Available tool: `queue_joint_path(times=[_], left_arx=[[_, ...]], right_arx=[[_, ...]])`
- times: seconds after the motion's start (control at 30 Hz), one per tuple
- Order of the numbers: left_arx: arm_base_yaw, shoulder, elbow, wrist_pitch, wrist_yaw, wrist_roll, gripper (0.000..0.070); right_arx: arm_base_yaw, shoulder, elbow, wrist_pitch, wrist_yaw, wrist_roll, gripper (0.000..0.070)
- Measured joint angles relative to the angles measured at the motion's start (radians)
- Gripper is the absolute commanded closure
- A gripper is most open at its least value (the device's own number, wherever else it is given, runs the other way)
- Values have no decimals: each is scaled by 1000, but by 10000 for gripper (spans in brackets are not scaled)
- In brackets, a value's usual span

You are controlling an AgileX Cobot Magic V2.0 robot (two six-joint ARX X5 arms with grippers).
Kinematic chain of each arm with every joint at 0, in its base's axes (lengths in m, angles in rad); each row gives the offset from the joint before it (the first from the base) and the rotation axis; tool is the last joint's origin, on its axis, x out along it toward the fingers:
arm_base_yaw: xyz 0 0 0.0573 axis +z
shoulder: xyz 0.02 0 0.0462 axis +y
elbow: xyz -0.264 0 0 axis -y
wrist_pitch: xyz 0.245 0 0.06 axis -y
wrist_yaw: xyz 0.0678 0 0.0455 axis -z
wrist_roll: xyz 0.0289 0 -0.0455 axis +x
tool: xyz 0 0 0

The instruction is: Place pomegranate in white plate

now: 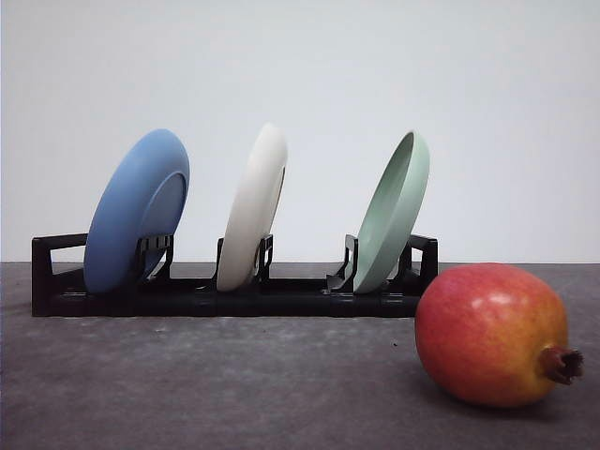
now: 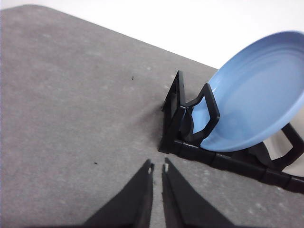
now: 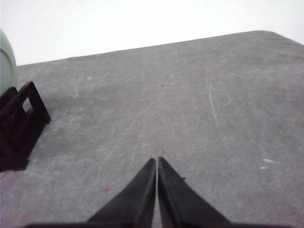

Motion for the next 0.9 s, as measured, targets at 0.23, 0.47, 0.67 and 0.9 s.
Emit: queue_joint_path(times=[0.23,0.47,0.67,0.9], left_arx=[[0,0,23,-14,1,-72,690],[0,1,81,-33,29,-124,690],[0,27,179,-67,29,-126,690],[0,113,323,-142,55,-99,690]], right_arx=[[0,0,21,0,-8,30,700],[0,0,110,-3,-8,35,700],[0,0,188,-20,-8,52,700],[0,66,330,-104,-50,53,700]])
